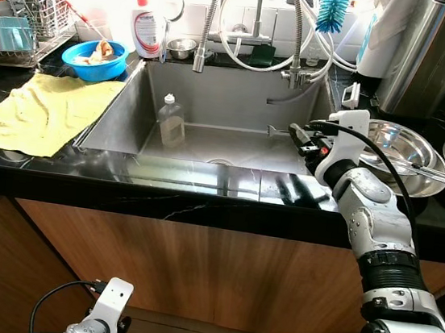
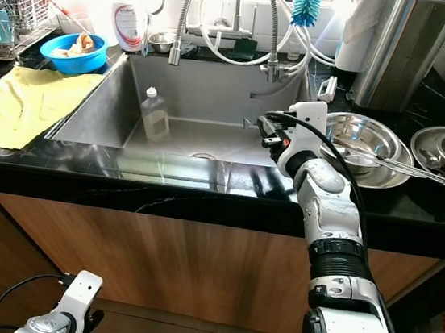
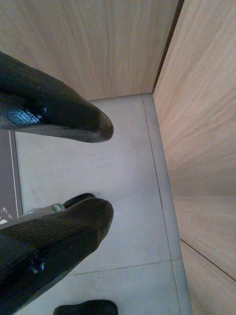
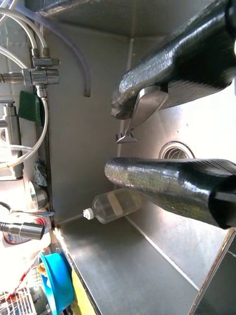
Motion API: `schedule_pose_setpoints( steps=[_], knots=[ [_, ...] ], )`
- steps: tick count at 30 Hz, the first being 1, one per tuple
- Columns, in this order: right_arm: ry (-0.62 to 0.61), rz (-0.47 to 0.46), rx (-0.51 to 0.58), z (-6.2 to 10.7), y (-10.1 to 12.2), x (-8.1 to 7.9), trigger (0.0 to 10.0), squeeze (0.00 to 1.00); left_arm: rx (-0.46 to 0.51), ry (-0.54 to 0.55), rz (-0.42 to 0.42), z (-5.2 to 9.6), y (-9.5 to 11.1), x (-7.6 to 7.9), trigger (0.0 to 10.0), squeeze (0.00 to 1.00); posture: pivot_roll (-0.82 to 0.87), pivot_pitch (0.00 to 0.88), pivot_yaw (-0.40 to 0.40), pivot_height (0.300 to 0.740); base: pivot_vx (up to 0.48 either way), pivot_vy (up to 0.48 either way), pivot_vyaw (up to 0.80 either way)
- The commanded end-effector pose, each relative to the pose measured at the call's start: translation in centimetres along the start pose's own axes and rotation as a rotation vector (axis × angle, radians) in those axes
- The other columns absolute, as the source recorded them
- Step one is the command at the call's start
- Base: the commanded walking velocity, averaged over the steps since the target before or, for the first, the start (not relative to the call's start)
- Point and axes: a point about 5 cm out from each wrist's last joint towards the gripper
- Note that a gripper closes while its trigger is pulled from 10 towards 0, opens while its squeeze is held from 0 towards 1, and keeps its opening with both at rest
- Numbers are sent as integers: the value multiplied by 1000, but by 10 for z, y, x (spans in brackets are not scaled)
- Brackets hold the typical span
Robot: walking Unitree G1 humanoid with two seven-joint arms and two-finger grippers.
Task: Kitchen organization
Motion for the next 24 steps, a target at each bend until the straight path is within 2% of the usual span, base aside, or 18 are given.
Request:
schedule_pose_setpoints(
  steps=[1,2,3,5,15,16,24],
  knots=[
    [9,-13,10,-3,4,-4,10000,788,-28,6,-26,2,-8,-4,10000,0,-136,0,87,740,0,0,0],
    [10,-13,11,-3,4,-4,10000,796,-28,6,-26,2,-8,-4,10000,0,-136,0,87,740,0,0,0],
    [11,-14,12,-3,4,-4,10000,894,-28,6,-26,2,-8,-4,10000,0,-136,0,87,740,0,0,0],
    [13,-15,13,-3,4,-4,10000,1000,-27,5,-27,2,-8,-4,10000,0,-134,0,87,740,0,0,0],
    [9,-5,15,-4,5,-5,10000,976,-28,7,-30,2,-8,-5,10000,0,-132,0,88,740,0,0,0],
    [9,-2,15,-4,6,-4,10000,0,-28,7,-31,2,-8,-5,10000,0,-132,0,88,740,0,0,0],
    [-2,2,24,-4,8,-4,10000,0,-27,8,-33,2,-8,-5,10000,0,-131,0,89,740,0,0,0]
  ],
)
Point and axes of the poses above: a point about 5 cm out from each wrist's last joint towards the gripper, its own z axis pointing back from the gripper into the wrist, its own y axis along the axis of the wrist's last joint, x = y × z, and after that the axes turned 6 degrees about -z, right-handed
